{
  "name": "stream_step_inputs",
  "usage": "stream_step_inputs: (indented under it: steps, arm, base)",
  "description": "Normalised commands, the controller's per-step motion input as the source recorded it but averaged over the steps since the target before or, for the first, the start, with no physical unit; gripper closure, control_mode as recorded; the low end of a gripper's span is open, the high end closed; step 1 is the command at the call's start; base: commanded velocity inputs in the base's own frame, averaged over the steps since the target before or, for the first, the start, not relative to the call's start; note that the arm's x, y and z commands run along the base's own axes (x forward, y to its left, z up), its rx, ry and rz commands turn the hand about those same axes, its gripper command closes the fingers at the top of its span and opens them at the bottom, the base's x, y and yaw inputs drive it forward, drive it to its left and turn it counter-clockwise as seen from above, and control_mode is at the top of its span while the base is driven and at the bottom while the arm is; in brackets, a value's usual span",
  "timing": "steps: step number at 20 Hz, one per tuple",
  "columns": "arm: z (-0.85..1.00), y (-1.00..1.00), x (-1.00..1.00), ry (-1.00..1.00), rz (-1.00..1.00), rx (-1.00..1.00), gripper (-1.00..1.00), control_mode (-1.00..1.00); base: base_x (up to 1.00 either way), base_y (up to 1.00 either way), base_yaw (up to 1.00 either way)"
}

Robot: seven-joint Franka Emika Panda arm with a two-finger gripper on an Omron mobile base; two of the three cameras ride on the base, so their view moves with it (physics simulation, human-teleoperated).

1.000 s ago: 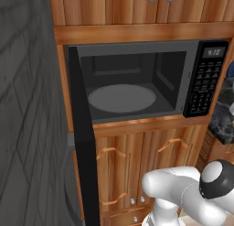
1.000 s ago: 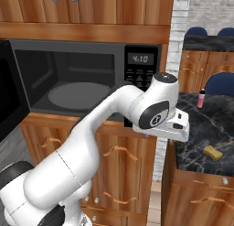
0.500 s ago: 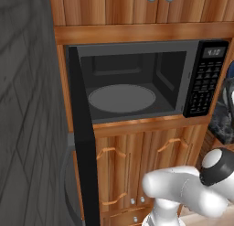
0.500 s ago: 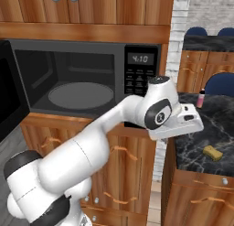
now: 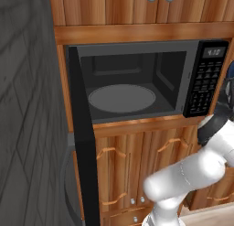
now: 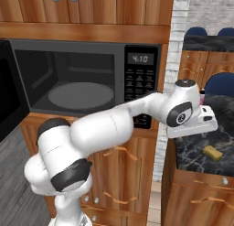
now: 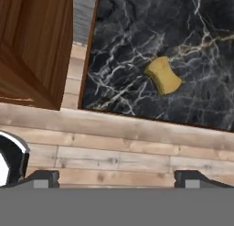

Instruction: Place the sponge inside the microwave to prepare for sanitizing.

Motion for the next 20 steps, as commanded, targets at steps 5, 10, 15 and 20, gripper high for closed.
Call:
stream_step_inputs:
  steps: [5,10,15,20]
  arm:
    - [-0.06,-0.51,0.46,0.00,0.21,0.12,-1.00,-1.00]
    - [-0.16,-0.31,0.40,0.06,0.09,-0.04,-1.00,-1.00]
    - [-0.35,-0.23,0.56,0.01,0.04,-0.01,-1.00,-1.00]
    - [-0.25,-0.50,0.49,0.04,0.03,0.00,-1.00,-1.00]
  base:
    - [0.00,0.00,0.00]
    - [0.00,0.00,0.00]
    - [0.00,0.00,0.00]
    - [0.00,0.00,0.00]
